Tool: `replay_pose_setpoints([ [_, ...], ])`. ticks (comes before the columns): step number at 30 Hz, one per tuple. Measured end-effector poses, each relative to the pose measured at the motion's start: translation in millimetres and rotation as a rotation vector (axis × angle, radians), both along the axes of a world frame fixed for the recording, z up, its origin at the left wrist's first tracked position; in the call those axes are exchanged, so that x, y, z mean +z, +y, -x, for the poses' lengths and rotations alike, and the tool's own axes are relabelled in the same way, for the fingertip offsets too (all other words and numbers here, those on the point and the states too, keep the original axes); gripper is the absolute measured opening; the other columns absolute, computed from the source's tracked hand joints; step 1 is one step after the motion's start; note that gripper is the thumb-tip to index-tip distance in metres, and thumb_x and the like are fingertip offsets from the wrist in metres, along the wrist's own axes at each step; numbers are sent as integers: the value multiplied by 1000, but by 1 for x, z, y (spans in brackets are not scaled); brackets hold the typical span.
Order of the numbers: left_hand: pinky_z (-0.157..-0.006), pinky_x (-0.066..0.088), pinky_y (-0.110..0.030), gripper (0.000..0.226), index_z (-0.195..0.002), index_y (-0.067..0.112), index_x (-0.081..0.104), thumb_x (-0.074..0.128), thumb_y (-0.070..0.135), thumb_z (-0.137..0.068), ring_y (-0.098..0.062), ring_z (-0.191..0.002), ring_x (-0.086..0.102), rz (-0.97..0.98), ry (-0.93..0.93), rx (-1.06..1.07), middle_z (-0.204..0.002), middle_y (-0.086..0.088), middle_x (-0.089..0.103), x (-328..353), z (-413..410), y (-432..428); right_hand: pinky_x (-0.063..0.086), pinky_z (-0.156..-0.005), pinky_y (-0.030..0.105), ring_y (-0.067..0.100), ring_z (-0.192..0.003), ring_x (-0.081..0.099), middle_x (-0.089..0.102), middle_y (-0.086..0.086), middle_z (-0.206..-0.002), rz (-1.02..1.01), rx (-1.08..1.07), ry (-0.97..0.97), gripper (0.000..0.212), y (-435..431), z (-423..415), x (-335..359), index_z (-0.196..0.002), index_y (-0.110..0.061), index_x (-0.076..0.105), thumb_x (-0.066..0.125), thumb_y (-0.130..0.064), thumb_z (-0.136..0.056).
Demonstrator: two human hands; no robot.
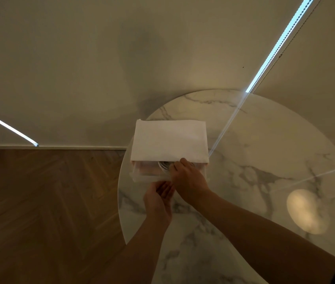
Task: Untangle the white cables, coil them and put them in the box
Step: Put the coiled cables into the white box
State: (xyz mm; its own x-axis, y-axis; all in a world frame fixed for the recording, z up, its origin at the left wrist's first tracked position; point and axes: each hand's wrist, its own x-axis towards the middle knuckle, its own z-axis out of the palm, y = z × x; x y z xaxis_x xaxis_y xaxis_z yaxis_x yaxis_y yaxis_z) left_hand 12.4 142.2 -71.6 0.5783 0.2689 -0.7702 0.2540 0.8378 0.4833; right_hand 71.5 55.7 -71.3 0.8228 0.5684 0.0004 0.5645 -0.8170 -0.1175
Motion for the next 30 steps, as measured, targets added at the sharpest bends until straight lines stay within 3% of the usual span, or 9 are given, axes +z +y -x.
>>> replay_pose_setpoints([
  [3, -56, 52, -25, 25, -80, 2, 61, 42, 6, -95, -19, -63, 61, -12, -9, 0, -69, -8, 64, 2, -6, 1, 52, -67, 38, 28, -78, 58, 67, 11, -75, -31, 4, -80, 7, 0, 3, -2, -83, -8, 61, 57, -11, -79],
  [6, -43, 45, -21, 36, -64, 5, 61, 42, 5, -95, -12, -47, 55, -21, 1, 2, -55, -3, 59, 2, -13, -1, 47, -71, 37, 29, -80, 54, 65, 10, -77, -16, 5, -105, 23, -3, 8, -8, -84, -9, 60, 39, -17, -87],
  [9, -36, 40, -19, 48, -50, 11, 62, 42, 7, -94, -9, -38, 51, -7, -3, -2, -51, -1, 56, -1, -17, -2, 47, -77, 41, 32, -85, 54, 63, 14, -84, -12, -44, -107, 31, -5, 13, -13, -92, -4, 62, 39, -25, -95],
  [15, -54, 46, -26, 36, -63, 7, 68, 46, 12, -91, -16, -53, 60, -51, 14, -58, -60, -4, 64, -4, -20, 0, 45, -88, 41, 31, -100, 54, 64, 13, -103, -41, -167, -54, 49, -1, 19, -12, -112, -1, 62, 40, -39, -92],
  [18, -50, 50, -26, 41, -59, 7, 69, 45, 13, -91, -17, -51, 62, -14, 22, -95, -60, -6, 65, -4, -22, 1, 44, -91, 40, 31, -108, 52, 63, 11, -116, -17, -221, -45, 53, 1, 24, -9, -119, -3, 62, 40, -43, -92],
  [21, -73, 54, -36, 25, -75, 1, 71, 51, 15, -79, -27, -72, 68, 25, -1, -133, -77, -15, 69, 2, -23, 0, 43, -97, 41, 31, -117, 49, 58, 9, -129, -73, -274, 9, 57, 4, 30, -5, -127, -6, 54, 35, -47, -92],
  [23, -85, 51, -40, 31, -86, -3, 69, 55, 19, -70, -32, -82, 67, 42, -20, -126, -87, -19, 69, 3, -23, 0, 42, -102, 42, 31, -124, 45, 53, 8, -135, -156, -289, 59, 56, 5, 33, -4, -130, -9, 48, 33, -48, -92],
  [27, -77, 54, -36, 31, -81, -1, 67, 44, 16, -92, -28, -72, 68, 61, -9, -98, -77, -16, 69, 1, -21, 1, 43, -106, 44, 31, -129, 48, 55, 12, -137, -281, -327, 73, 46, 2, 42, -5, -124, -8, 52, 33, -39, -96],
  [30, -78, 52, -36, 29, -85, -1, 65, 42, 15, -94, -29, -76, 64, 59, 25, -69, -78, -16, 68, 0, -23, 1, 41, -109, 40, 30, -129, 51, 58, 14, -134, -366, -297, 31, 42, -4, 48, -7, -120, -5, 60, 37, -31, -97],
])
